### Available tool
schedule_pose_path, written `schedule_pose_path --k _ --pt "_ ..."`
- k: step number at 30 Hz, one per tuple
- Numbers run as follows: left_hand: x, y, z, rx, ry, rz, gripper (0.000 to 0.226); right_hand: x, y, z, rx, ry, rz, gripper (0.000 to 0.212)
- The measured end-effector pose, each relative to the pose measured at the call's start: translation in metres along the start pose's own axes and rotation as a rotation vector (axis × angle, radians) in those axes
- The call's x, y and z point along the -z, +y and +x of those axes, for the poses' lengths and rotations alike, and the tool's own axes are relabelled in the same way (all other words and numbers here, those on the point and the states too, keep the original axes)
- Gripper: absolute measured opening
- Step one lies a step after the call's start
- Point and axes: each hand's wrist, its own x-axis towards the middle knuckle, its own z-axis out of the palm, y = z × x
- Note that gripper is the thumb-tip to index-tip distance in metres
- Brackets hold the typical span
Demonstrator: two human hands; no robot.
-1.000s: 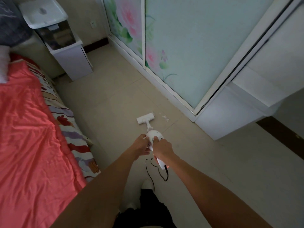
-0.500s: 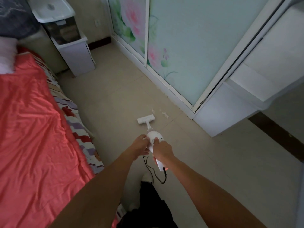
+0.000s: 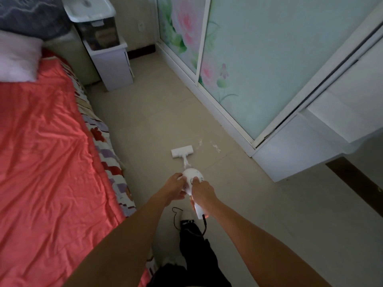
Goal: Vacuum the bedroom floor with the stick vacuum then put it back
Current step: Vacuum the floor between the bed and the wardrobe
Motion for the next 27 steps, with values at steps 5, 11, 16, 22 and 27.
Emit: schedule_pose_path --k 5,11,16,22,27 --pt "0.020 0.042 0.035 0.021 0.060 -0.042 0.033 0.006 -0.050 0.050 0.048 -0.002 -0.188 0.054" --pt "0.042 0.093 0.082 0.052 0.138 -0.043 0.039 0.018 -0.111 0.101 0.231 -0.035 -0.601 0.052" --pt "0.054 0.122 0.110 0.062 0.175 -0.063 0.037 0.022 -0.150 0.130 0.327 -0.089 -0.867 0.051" --pt "0.073 0.145 0.137 0.066 0.189 -0.097 0.040 0.018 -0.186 0.151 0.320 -0.106 -0.965 0.055" --pt "0.098 0.159 0.156 0.066 0.180 -0.126 0.043 0.006 -0.215 0.165 0.319 -0.089 -0.939 0.053"
